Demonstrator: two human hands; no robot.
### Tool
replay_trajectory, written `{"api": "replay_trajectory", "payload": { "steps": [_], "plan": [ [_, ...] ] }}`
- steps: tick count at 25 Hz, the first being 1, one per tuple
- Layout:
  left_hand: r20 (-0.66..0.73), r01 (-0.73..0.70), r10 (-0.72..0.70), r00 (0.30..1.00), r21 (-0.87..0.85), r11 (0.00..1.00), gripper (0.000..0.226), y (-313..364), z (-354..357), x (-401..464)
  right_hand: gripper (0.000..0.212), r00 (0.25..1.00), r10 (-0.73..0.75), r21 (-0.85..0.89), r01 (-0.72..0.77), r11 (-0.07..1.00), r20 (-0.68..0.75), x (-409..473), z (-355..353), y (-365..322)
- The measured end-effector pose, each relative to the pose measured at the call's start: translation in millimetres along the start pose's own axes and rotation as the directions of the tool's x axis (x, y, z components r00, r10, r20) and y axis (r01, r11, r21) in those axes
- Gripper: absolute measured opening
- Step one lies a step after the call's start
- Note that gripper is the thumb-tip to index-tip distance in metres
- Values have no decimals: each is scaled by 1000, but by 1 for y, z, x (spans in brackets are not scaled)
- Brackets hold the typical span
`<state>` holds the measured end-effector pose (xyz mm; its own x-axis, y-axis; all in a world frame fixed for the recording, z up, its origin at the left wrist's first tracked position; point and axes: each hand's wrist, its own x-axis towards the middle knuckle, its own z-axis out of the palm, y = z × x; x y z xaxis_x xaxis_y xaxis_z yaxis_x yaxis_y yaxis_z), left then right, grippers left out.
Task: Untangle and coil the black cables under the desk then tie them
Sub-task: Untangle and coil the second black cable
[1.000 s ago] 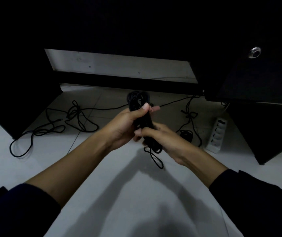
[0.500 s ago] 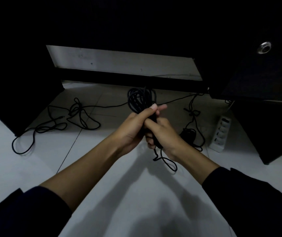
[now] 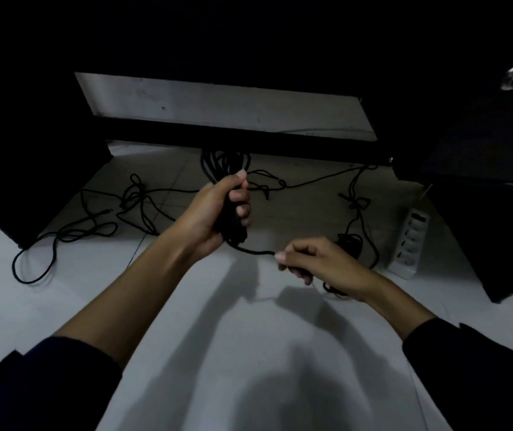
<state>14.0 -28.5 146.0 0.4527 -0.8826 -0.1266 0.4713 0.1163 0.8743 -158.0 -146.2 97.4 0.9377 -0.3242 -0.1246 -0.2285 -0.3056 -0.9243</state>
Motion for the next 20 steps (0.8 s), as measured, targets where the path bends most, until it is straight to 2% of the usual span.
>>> {"api": "replay_trajectory", "payload": {
  "steps": [2, 5, 8, 11, 13, 15, 17, 20],
  "plan": [
    [-19, 24, -22, 1000, 114, 993, 26, -4, -3, 1, 14, 998, -33, -191, 40, 981, 44, 1, -12, 4],
    [-13, 48, -47, 999, 361, 931, 26, -14, -4, 1, 9, 984, -176, -500, 172, 849, 40, 8, -25, -1],
    [61, 15, -55, 997, 526, 850, 33, -26, -5, 0, 13, 922, -384, -631, 327, 703, 51, 21, -27, -16],
    [96, -22, -52, 994, 635, 772, 34, -31, -7, 2, 16, 890, -456, -706, 340, 622, 27, 30, -24, -23],
    [139, -7, -92, 986, 586, 810, 33, -35, -8, 3, 20, 885, -466, -710, 341, 616, 21, 30, -23, -25],
    [168, 79, -174, 970, 460, 884, 29, -40, -7, 1, 22, 883, -470, -662, 354, 661, 3, 30, -24, -27],
    [172, 140, -224, 959, 400, 906, 26, -40, -7, -1, 22, 895, -447, -624, 343, 702, -11, 33, -30, -30],
    [101, 152, -191, 976, 307, 939, 31, -26, -16, 1, 19, 907, -422, -693, 301, 655, -5, 36, -47, -25]
  ]
}}
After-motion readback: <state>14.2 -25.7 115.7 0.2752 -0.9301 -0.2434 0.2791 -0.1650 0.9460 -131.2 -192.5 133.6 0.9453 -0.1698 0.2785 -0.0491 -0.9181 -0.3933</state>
